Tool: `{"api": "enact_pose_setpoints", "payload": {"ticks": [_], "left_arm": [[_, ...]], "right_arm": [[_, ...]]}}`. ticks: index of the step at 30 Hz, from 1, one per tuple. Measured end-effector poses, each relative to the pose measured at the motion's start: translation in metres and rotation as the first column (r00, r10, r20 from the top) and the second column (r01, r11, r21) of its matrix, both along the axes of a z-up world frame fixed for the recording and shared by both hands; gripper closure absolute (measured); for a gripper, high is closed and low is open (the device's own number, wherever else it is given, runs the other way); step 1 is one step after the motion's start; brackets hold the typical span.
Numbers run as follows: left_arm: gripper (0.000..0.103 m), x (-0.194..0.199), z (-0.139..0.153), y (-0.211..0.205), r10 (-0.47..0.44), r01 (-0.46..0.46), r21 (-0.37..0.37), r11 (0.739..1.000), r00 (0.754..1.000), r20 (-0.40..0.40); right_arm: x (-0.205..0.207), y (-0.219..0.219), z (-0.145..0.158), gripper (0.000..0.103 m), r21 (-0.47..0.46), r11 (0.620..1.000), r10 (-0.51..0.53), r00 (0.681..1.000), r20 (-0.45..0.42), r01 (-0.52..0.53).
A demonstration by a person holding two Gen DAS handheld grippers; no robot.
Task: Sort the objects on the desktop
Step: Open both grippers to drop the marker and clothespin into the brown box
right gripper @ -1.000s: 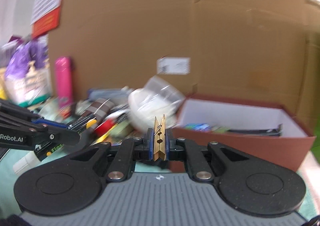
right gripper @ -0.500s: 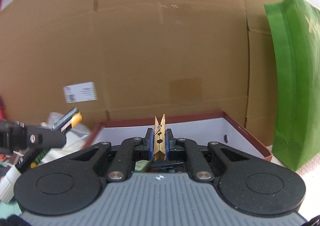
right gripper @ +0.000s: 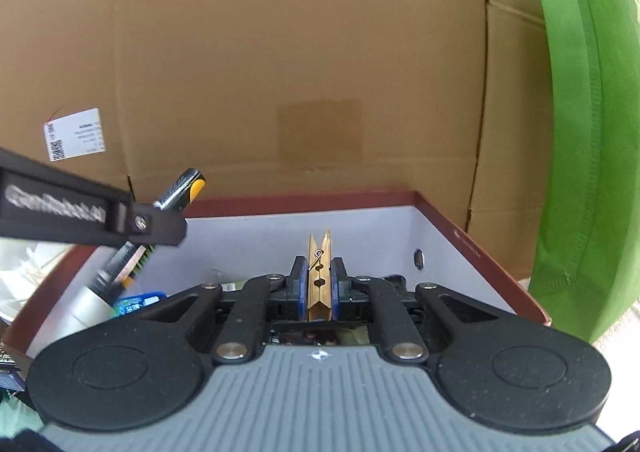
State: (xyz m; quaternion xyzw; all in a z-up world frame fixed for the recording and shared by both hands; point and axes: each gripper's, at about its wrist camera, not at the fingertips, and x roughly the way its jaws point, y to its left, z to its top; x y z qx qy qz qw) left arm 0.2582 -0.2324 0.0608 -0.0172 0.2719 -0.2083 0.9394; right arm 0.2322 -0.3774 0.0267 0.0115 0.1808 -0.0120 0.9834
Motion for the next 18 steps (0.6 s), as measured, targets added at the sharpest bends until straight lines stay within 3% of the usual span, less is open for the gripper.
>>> {"api": "enact_pose_setpoints", "payload": {"ticks": [8, 10, 11, 12, 14, 18], "left_arm": [[0.086, -0.001, -0.004, 0.004, -0.005, 0.005, -0.014, 1.0, 1.0, 0.02], [0.063, -0.005, -0.003, 0.007, -0.012, 0.013, -0.026, 1.0, 0.999, 0.037], [0.037, -0.007, -0.002, 0.008, -0.012, 0.013, -0.038, 0.999, 0.999, 0.044], [0.018, -0.01, -0.001, 0.01, -0.004, 0.007, -0.051, 0.999, 0.999, 0.054], [0.014, -0.017, 0.002, 0.012, 0.007, -0.001, -0.068, 0.998, 0.996, 0.088], [0.007, -0.025, 0.004, 0.01, -0.031, 0.034, -0.021, 0.999, 0.992, 0.119]], "right_arm": [[-0.005, -0.006, -0.001, 0.091, 0.01, 1.0, -0.024, 1.0, 0.02, 0.024], [-0.005, -0.006, -0.001, 0.084, 0.013, 1.0, -0.011, 1.0, 0.015, 0.011], [-0.007, -0.005, -0.001, 0.065, 0.012, 1.0, -0.009, 1.0, 0.017, 0.009], [-0.008, -0.004, -0.002, 0.058, 0.008, 1.0, -0.013, 1.0, 0.025, 0.013], [-0.01, -0.001, -0.001, 0.053, -0.012, 1.0, -0.014, 0.999, 0.035, 0.015], [-0.013, 0.005, -0.003, 0.043, -0.022, 1.0, 0.009, 0.999, 0.041, -0.008]]}}
